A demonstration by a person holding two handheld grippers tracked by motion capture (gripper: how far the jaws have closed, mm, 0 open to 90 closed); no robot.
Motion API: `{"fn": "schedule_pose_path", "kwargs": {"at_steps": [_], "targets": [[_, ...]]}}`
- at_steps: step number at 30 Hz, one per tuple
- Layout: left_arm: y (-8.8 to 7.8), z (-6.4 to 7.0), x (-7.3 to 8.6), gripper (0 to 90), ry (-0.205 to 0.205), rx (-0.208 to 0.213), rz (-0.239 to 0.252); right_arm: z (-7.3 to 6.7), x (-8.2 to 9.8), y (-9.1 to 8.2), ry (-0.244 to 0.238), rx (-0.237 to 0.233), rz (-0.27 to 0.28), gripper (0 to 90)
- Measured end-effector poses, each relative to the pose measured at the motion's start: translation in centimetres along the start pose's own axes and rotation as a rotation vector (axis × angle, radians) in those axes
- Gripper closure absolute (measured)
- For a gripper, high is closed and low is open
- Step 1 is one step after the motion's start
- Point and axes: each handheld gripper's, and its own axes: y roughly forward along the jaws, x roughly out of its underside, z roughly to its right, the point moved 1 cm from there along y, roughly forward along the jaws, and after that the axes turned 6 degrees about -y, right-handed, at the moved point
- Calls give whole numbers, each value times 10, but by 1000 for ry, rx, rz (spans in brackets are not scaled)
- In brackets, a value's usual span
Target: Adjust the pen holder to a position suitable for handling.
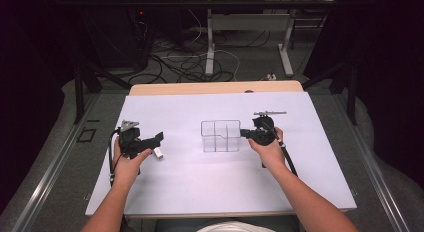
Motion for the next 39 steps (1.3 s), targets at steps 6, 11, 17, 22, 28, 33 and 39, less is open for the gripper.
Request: {"fn": "schedule_pose_path", "kwargs": {"at_steps": [6,11,17,22,28,33,39], "targets": [[0,0,0,52,0,-1,0,-8,-1,3,-14,-7,-5,900],[0,0,0,52,-1,-2,1,-8,-2,6,-12,-15,-1,900],[0,-1,0,52,-1,-4,0,-7,-2,7,-7,-21,-5,900],[-1,-2,0,52,-7,-6,1,-2,-5,-2,-10,-35,25,829],[-2,-3,0,53,-12,-13,6,6,-7,-16,-35,-33,72,721],[-2,-4,0,54,-19,-13,4,9,-5,-27,-66,-34,103,634],[-2,-4,0,56,-20,-15,5,14,-2,-35,-126,-28,132,519]]}}
